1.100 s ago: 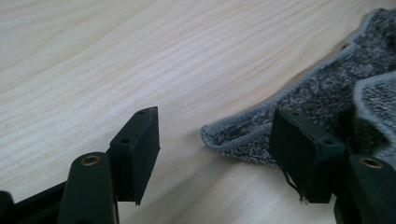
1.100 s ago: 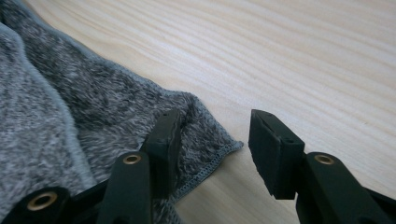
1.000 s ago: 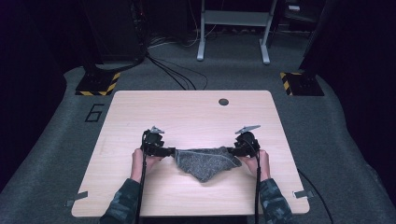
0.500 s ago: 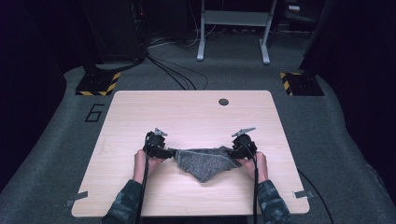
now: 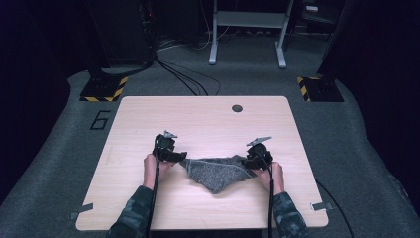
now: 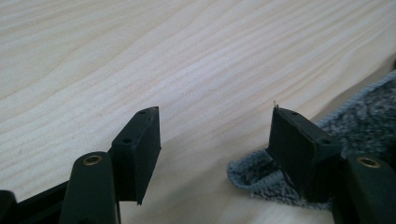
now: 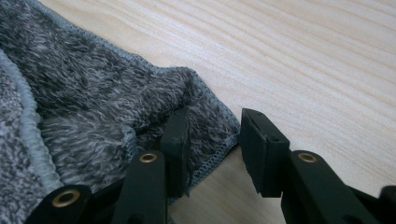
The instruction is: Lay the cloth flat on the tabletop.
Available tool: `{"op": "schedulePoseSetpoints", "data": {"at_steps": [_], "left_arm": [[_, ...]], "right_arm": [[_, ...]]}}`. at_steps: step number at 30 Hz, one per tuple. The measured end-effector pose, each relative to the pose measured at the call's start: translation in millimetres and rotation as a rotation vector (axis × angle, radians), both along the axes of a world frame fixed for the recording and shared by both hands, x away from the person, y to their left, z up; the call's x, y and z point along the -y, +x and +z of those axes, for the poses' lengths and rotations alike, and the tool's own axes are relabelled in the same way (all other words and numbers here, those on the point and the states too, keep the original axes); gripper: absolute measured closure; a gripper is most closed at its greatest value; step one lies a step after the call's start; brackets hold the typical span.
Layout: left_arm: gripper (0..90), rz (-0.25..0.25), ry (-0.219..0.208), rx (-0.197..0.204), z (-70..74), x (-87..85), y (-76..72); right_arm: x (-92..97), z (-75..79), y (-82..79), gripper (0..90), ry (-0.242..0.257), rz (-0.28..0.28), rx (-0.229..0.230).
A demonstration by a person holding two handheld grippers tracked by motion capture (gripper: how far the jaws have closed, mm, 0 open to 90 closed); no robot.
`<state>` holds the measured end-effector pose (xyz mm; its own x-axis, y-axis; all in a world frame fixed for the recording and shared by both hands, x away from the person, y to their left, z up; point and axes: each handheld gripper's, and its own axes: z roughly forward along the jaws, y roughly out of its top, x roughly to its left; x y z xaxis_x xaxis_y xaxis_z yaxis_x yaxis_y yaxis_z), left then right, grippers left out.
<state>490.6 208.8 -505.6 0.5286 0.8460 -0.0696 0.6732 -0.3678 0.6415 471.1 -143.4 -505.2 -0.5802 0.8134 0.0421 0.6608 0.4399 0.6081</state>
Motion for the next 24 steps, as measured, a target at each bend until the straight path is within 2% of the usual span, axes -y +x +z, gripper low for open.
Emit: {"op": "schedulePoseSetpoints", "data": {"at_steps": [4, 9, 12, 13, 15, 18, 19, 21, 24], "left_arm": [[33.7, -0.012, 0.006, -0.015, -1.2, -0.9, -1.1], [33.6, -0.015, -0.023, -0.015, 0.4, -4.6, -5.7], [33.4, -0.031, -0.028, -0.030, 0.7, -5.7, -7.2], [33.4, -0.038, -0.011, -0.034, -0.9, -4.3, -8.2], [33.4, -0.037, -0.001, -0.036, -2.2, -3.4, -9.0], [35.2, -0.046, 0.022, -0.025, -2.4, -2.6, -11.1], [36.7, -0.055, 0.051, -0.013, -2.1, -1.0, -13.0], [39.4, -0.063, 0.061, -0.005, -2.0, -0.1, -14.2], [52.4, -0.074, 0.074, 0.021, -2.4, 4.9, -19.4]], "right_arm": [[0.4, 0.1, 0.0, 63.8, -0.002, 0.002, 0.000], [0.1, 0.0, -0.1, 63.8, -0.005, 0.003, 0.002], [0.4, 0.1, -0.1, 63.9, -0.002, 0.002, 0.000], [0.4, 0.2, -0.1, 63.8, -0.003, 0.004, -0.002], [0.1, 0.1, -0.2, 63.7, -0.007, 0.004, 0.002], [-1.1, 0.7, -0.1, 63.6, -0.025, 0.014, 0.004], [-1.5, 0.6, -0.4, 63.7, -0.028, 0.015, 0.007], [-1.4, 0.3, -0.6, 63.7, -0.026, 0.013, 0.011], [0.0, -1.1, -2.8, 67.3, -0.012, 0.014, 0.022]]}}
